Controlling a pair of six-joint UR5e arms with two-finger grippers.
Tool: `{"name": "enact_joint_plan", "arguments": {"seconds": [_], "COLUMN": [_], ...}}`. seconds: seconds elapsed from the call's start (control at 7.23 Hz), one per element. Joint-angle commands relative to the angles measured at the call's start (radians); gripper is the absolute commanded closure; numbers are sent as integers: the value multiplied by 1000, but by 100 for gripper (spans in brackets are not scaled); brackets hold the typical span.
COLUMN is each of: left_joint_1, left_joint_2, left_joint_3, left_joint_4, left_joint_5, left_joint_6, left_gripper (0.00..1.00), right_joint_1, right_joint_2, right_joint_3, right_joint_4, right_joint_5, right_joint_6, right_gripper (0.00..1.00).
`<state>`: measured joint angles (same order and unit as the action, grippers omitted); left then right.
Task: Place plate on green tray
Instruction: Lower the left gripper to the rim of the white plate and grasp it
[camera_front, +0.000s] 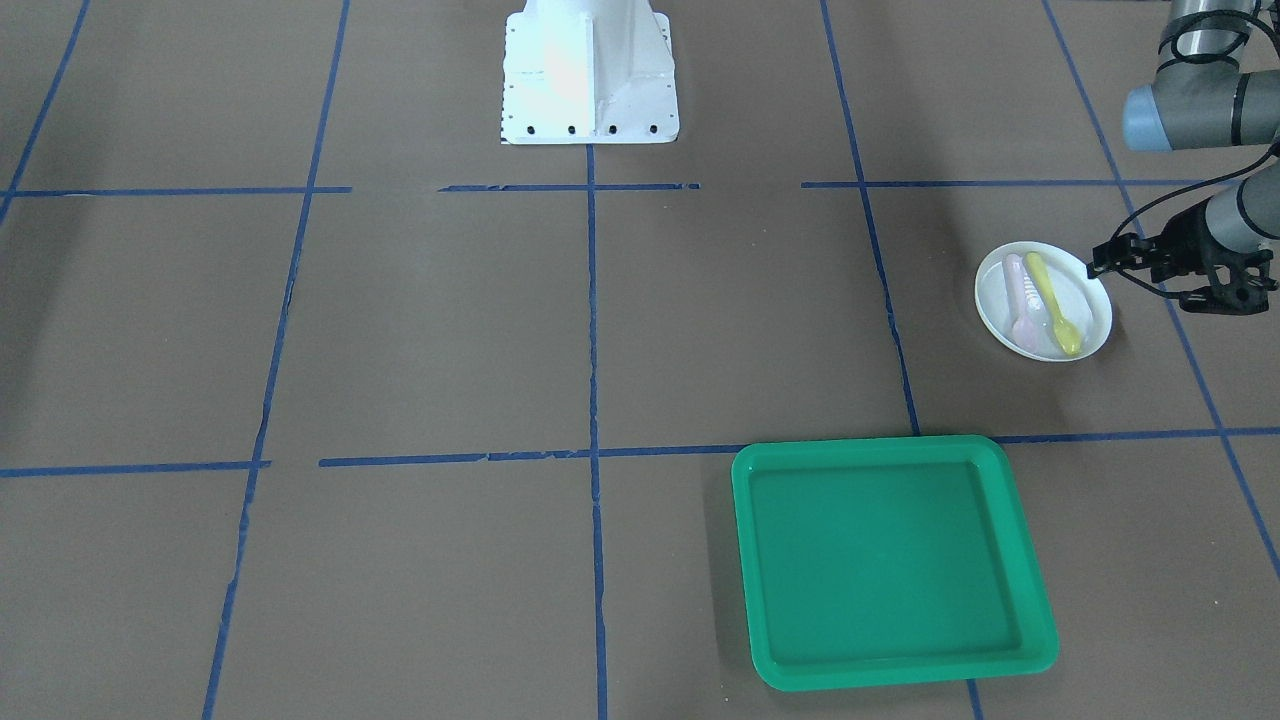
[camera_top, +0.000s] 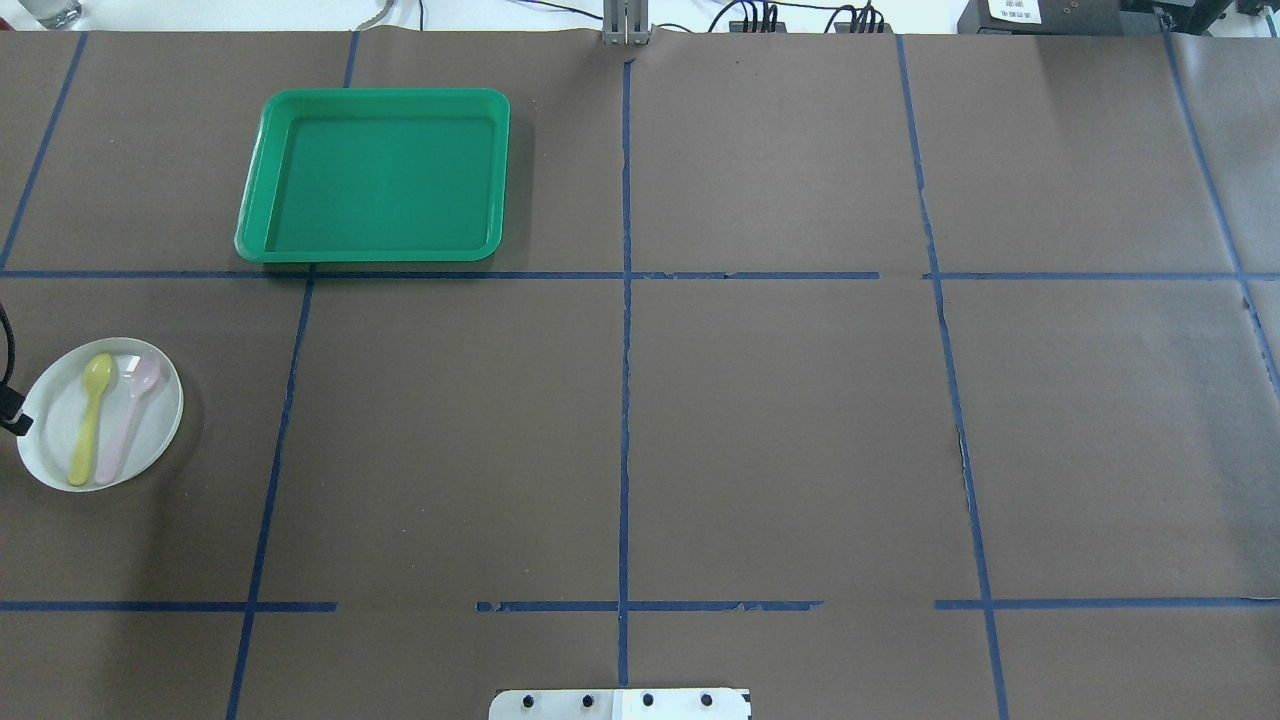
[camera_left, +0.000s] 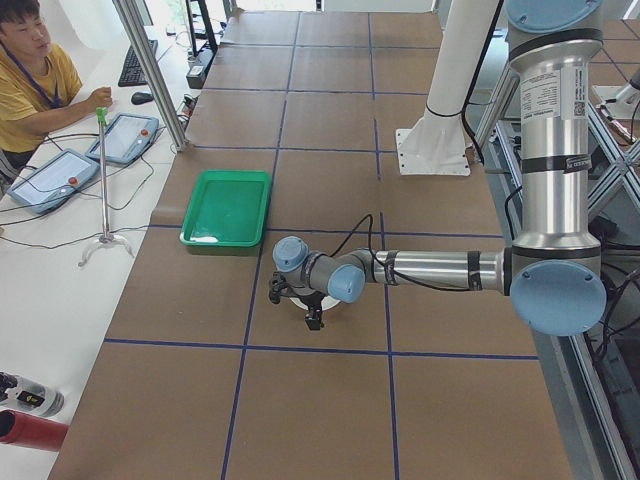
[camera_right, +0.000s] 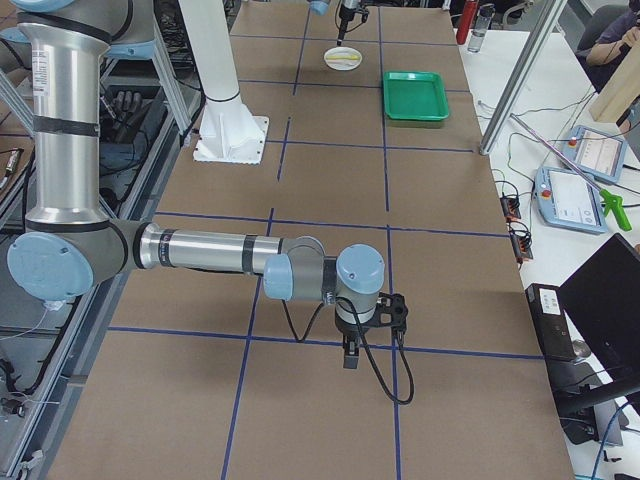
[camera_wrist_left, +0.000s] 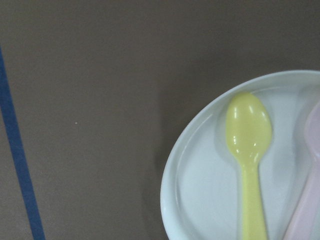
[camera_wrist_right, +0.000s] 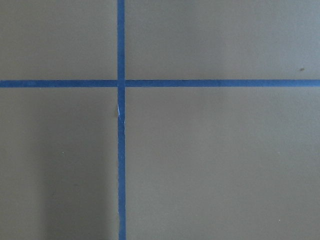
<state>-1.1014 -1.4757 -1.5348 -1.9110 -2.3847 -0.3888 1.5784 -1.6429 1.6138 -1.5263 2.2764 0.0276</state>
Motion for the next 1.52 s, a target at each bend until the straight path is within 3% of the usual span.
{"name": "enact_joint_plan", "arguments": {"seconds": [0.0,0.41,0.69,0.97,1.24,1.38], "left_joint_1": [2,2,0,0,0,0], "left_joint_2": [-50,-67,-67,-67,-67,-67], "left_joint_3": [92,99,94,94,93,91], "left_joint_4": [-40,-80,-86,-86,-88,-88], "left_joint_5": [-2,-2,-4,-4,-5,-5], "left_joint_6": [-1,-89,-110,-111,-114,-113], "left_gripper": [3,8,62,71,95,100], "right_joint_1": [0,0,0,0,0,0], "right_joint_2": [0,0,0,0,0,0], "right_joint_3": [0,0,0,0,0,0], "right_joint_4": [0,0,0,0,0,0], "right_joint_5": [0,0,0,0,0,0], "right_joint_6": [0,0,0,0,0,0], "right_gripper": [0,0,0,0,0,0]}}
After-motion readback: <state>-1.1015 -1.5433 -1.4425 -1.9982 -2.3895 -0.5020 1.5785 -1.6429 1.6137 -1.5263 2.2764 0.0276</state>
